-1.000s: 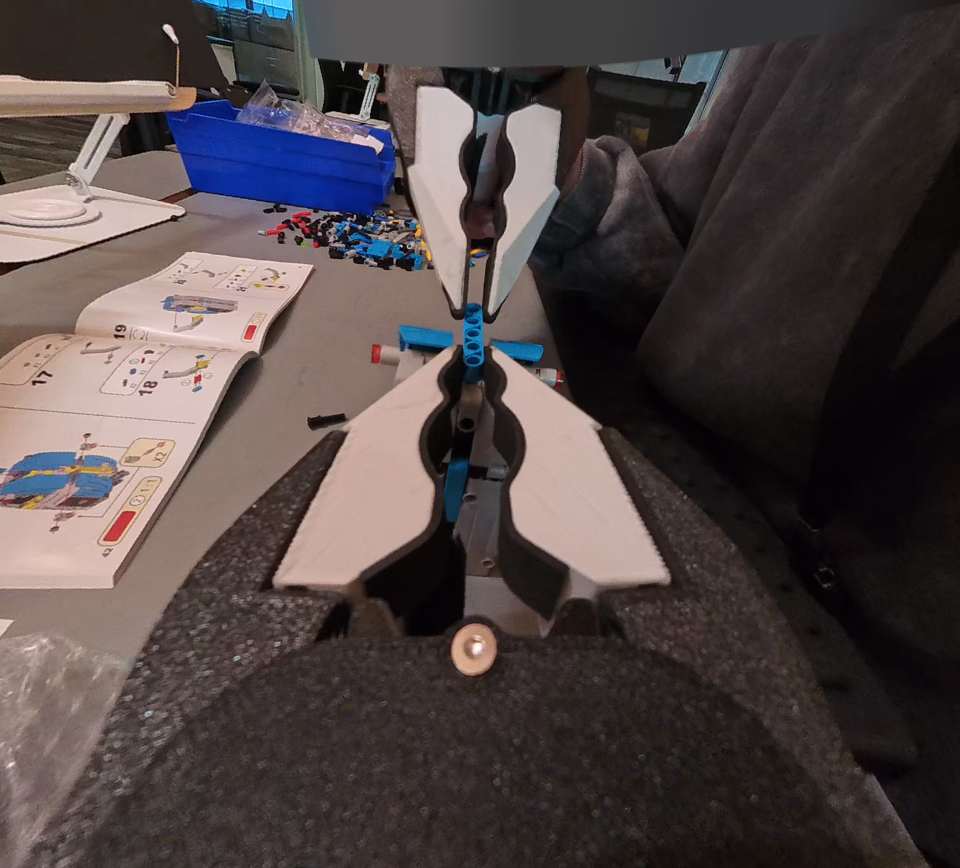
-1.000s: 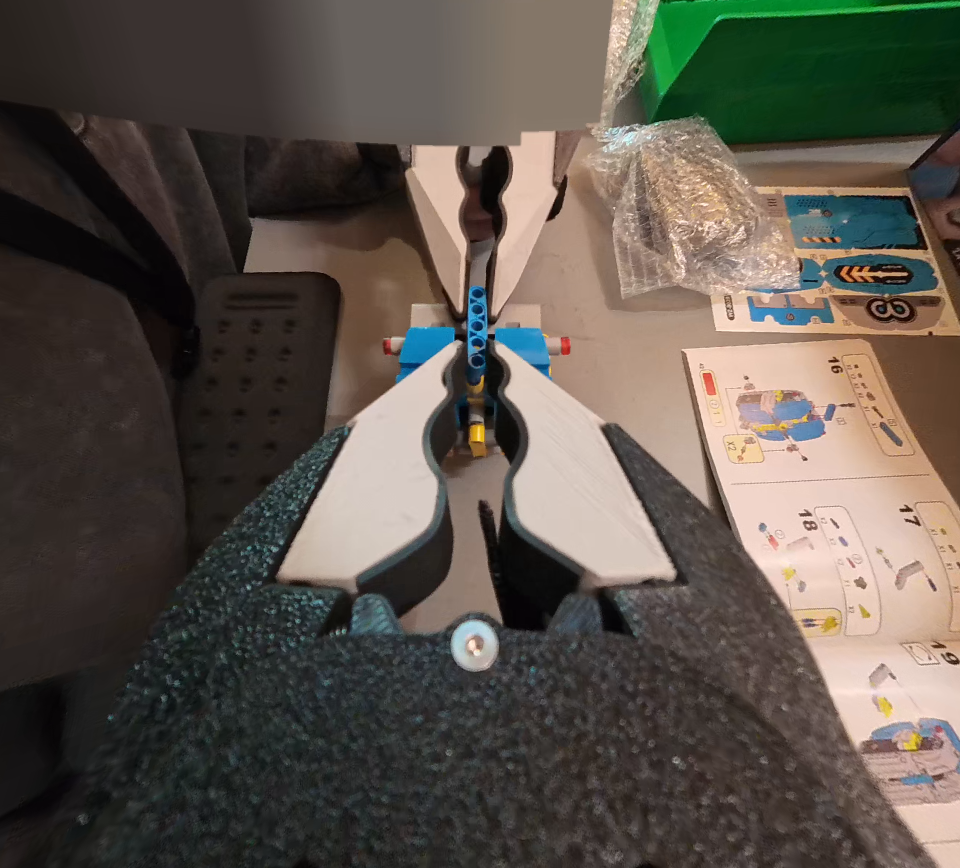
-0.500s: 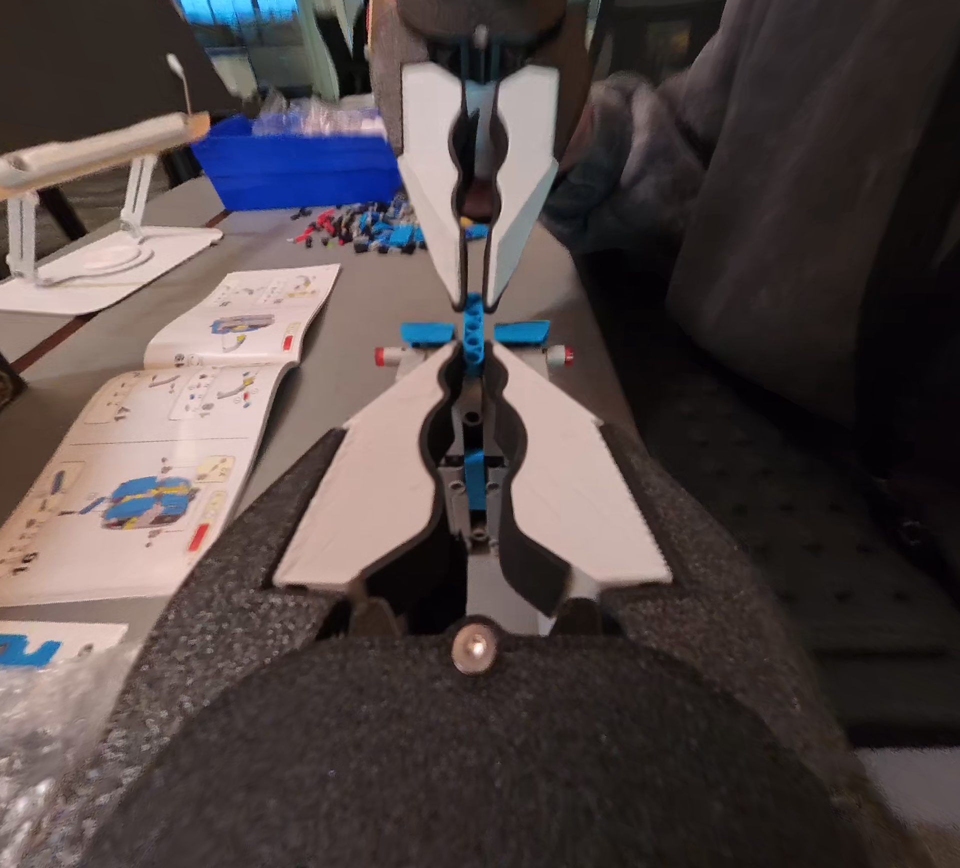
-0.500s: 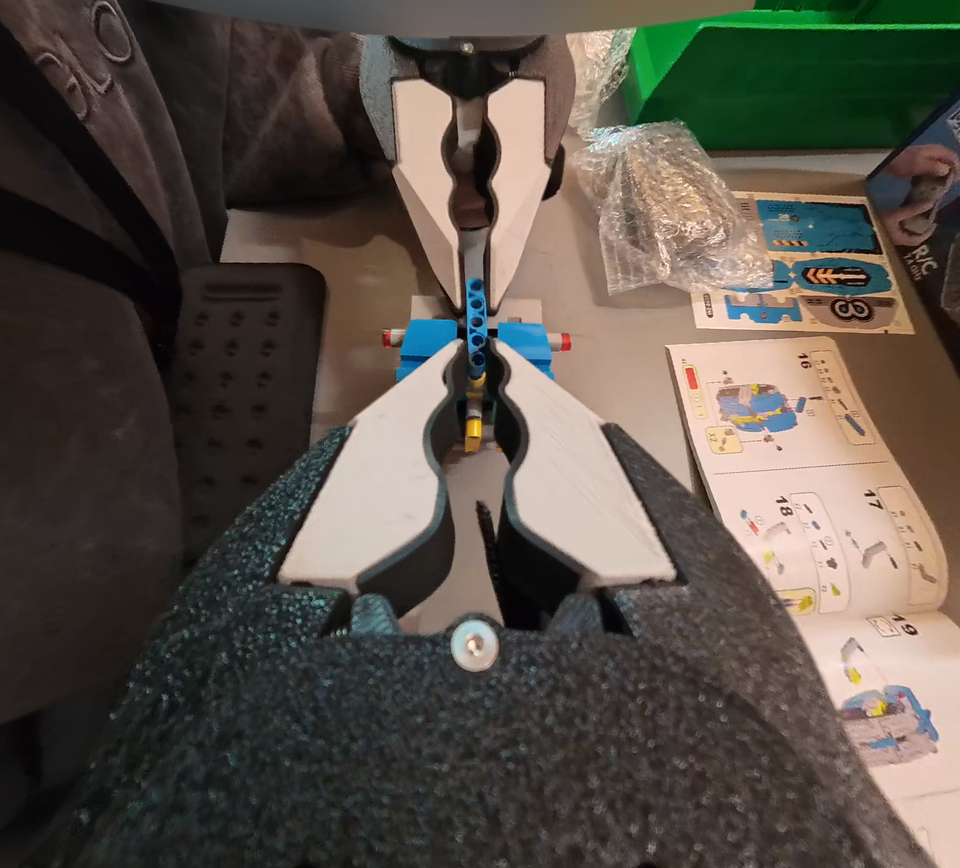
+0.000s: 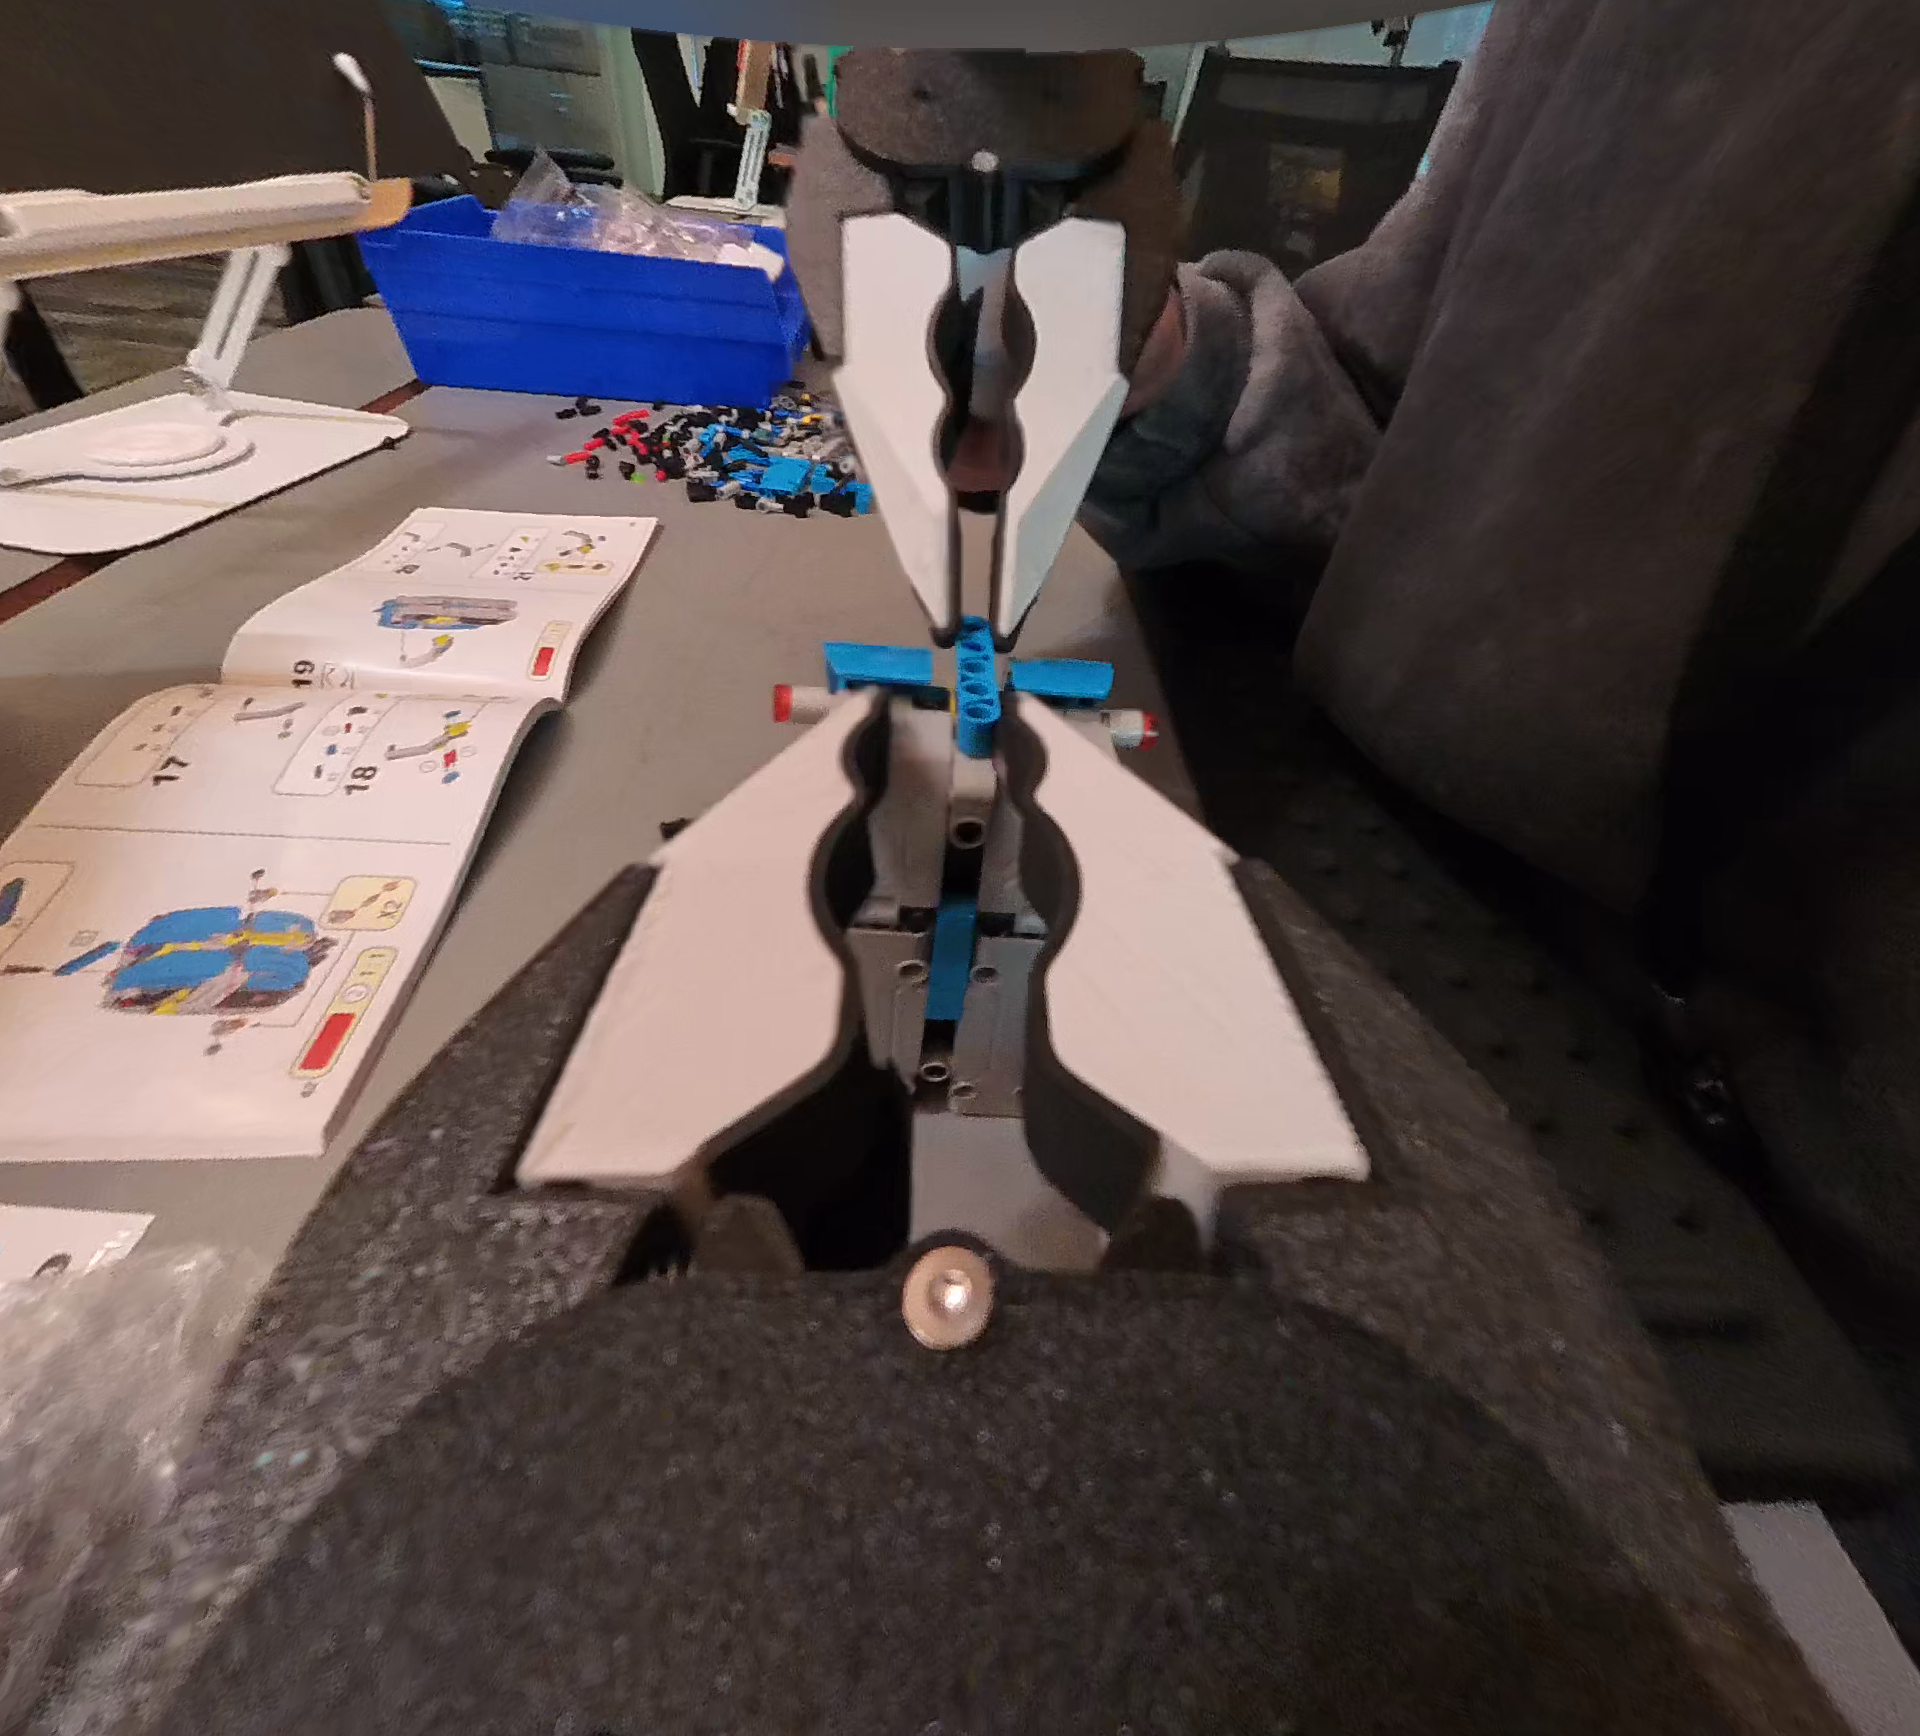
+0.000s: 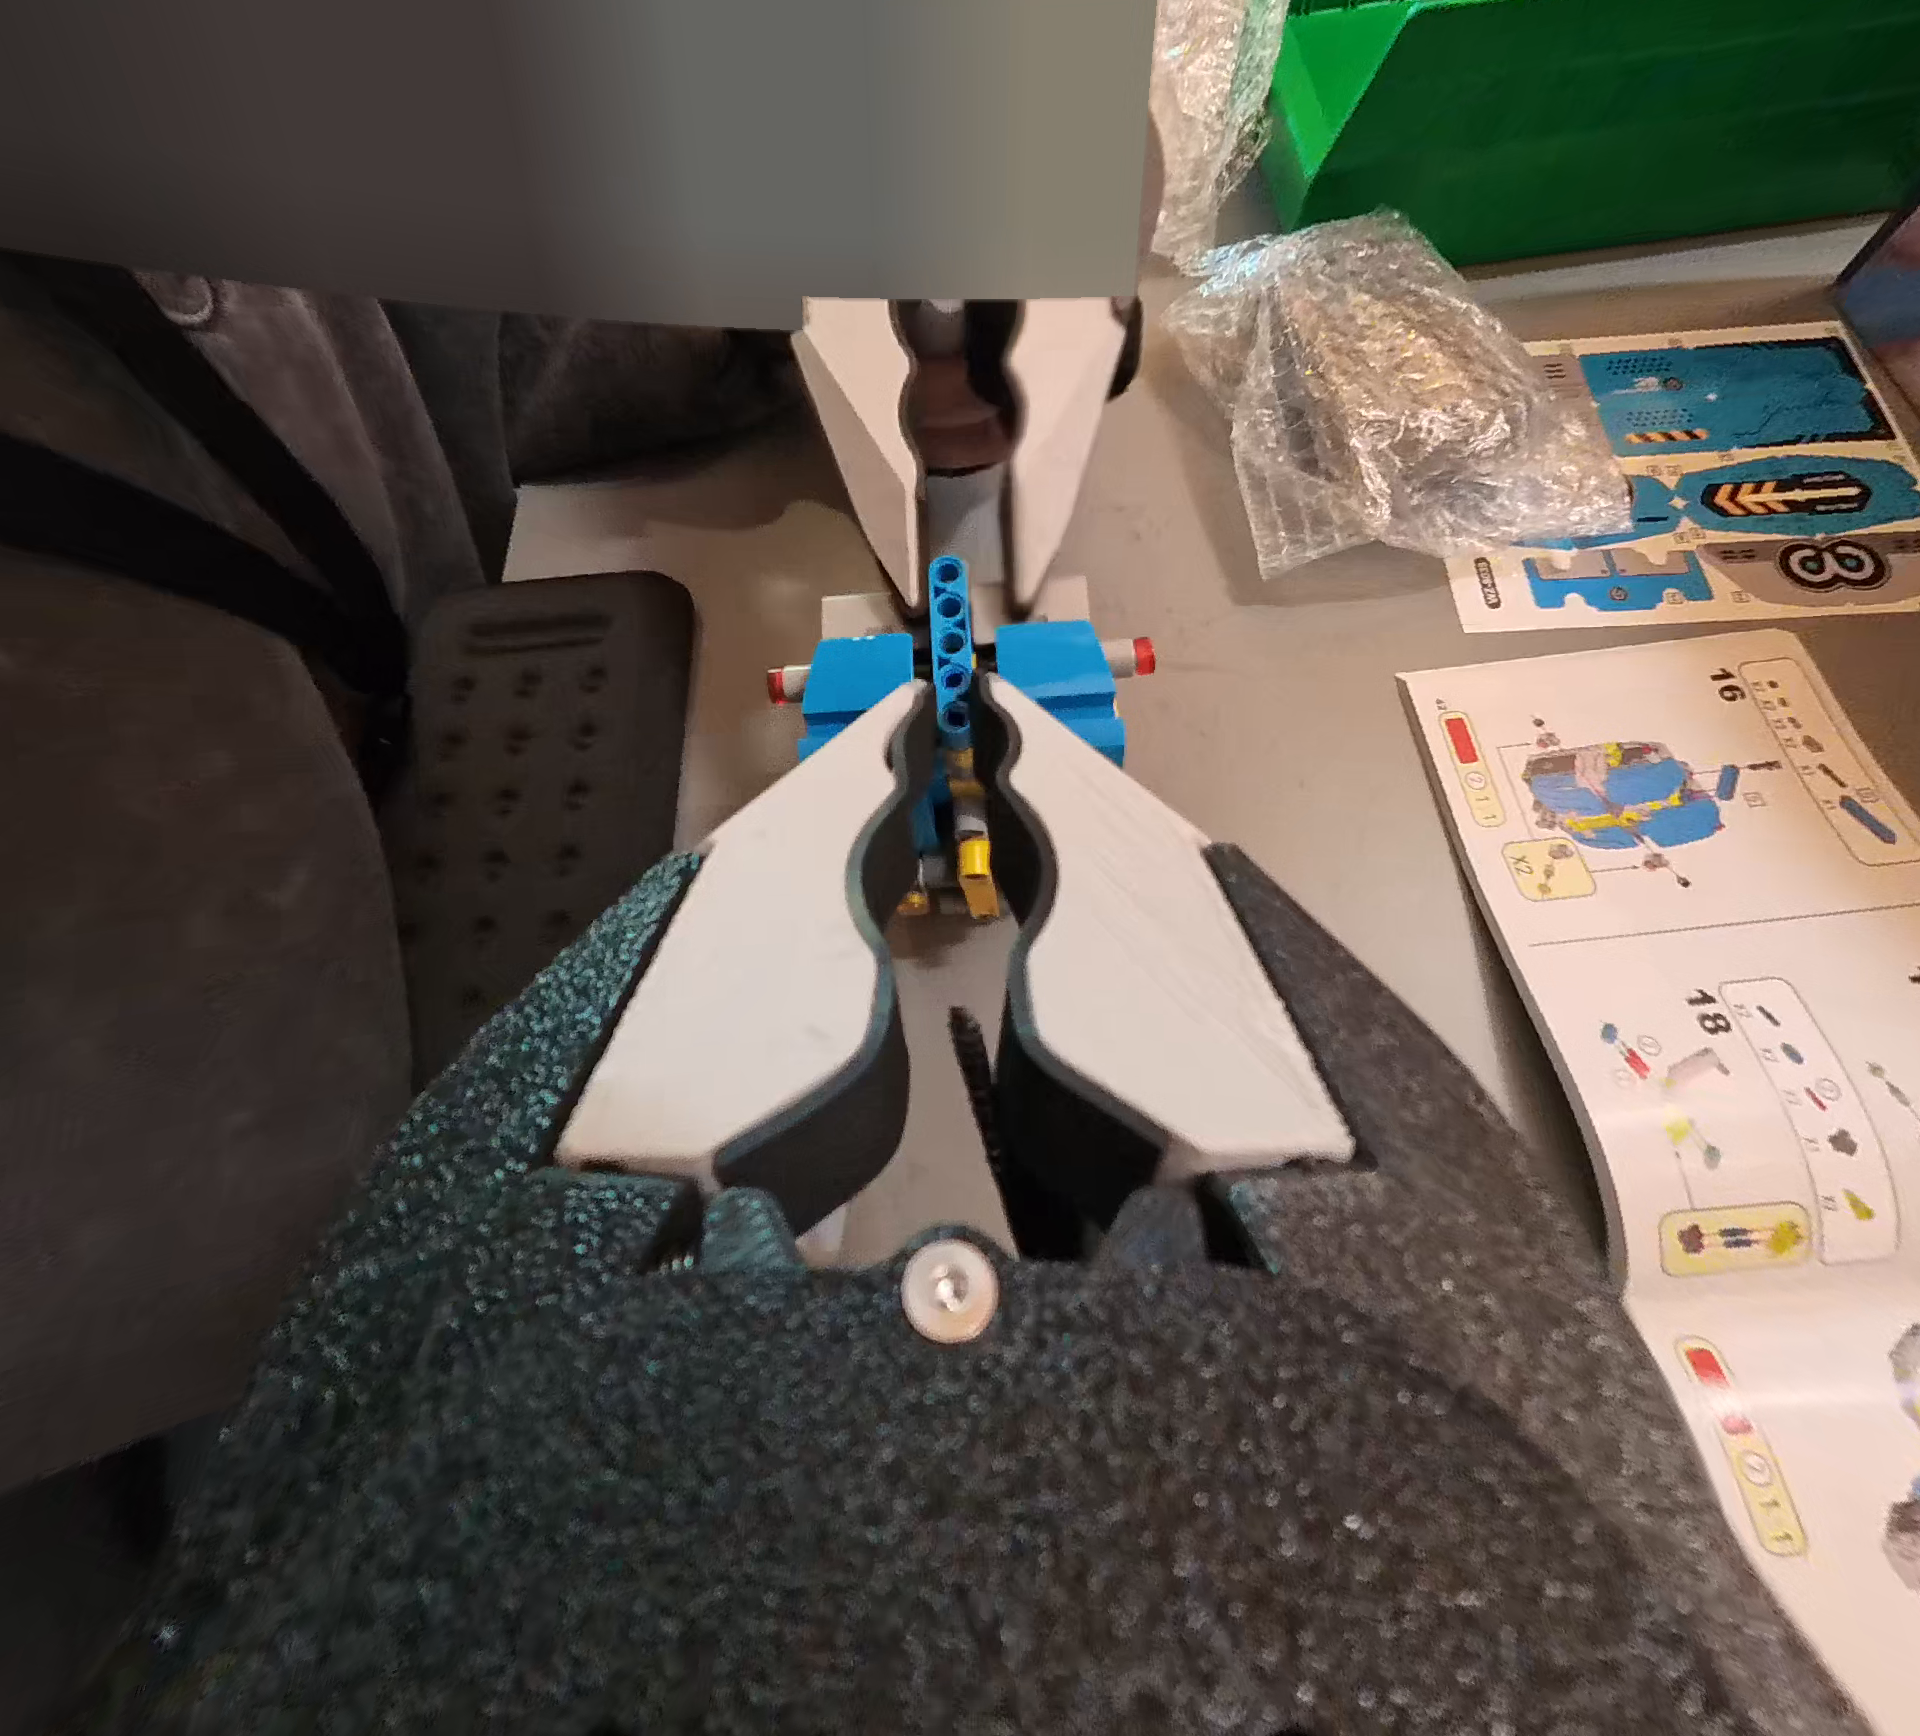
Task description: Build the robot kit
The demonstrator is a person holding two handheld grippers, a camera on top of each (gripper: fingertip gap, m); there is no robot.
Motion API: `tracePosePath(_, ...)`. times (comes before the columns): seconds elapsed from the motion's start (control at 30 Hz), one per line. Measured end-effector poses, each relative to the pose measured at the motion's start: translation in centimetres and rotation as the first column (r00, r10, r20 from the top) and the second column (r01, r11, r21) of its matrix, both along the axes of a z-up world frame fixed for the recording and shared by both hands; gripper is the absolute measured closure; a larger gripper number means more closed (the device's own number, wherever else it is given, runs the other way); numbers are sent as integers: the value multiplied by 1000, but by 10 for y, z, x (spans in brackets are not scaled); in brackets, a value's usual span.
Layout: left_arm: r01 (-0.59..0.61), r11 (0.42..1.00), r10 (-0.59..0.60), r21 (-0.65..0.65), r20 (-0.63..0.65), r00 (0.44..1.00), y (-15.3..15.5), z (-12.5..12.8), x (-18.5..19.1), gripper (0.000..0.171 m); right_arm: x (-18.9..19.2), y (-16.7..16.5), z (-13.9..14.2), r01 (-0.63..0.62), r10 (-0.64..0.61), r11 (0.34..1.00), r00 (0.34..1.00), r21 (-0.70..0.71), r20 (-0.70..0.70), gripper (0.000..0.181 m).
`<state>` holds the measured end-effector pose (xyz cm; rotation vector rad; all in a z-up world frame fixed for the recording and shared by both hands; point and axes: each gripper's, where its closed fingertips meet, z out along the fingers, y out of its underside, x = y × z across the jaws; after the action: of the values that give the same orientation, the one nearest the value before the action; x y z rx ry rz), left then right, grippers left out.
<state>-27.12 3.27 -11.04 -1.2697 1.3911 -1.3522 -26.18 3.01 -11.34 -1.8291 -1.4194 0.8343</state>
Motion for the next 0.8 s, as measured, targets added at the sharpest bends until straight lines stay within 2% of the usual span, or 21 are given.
tracePosePath(0.1, 16, 998, -14, -63, 25, 1000, 4, 5, -11, 127, 1, 0, 0, -3, 3, 1000, 1000, -12, -22, 175)
tracePosePath(0.17, 39, 996, -42, -85, -32, 999, 3, -6, -15, 104, 0, 0, 0, 1, -2, 1000, 1000, -4, -28, 175)
tracePosePath(0.23, 36, 998, -41, -50, -104, 994, 1, -21, -11, 91, -2, 1, 1, 3, -3, 1000, 999, 1, -42, 174)
tracePosePath(0.4, 19, 1000, -14, 19, -234, 972, -4, -51, 9, 92, 3, 5, 1, 26, -27, 1000, 998, -11, -60, 175)
tracePosePath(0.5, -5, 999, -5, -43, -231, 973, 3, -49, 15, 93, 11, 15, 2, 71, -73, 997, 993, -16, -89, 175)
tracePosePath(0.63, -9, 993, -15, -114, -214, 977, 8, -47, 18, 93, 15, 23, 3, 60, -87, 991, 970, -124, -227, 175)
tracePosePath(0.8, -17, 993, -8, -118, -208, 978, 9, -47, 18, 93, 15, 26, 5, 38, -88, 985, 951, -171, -295, 174)
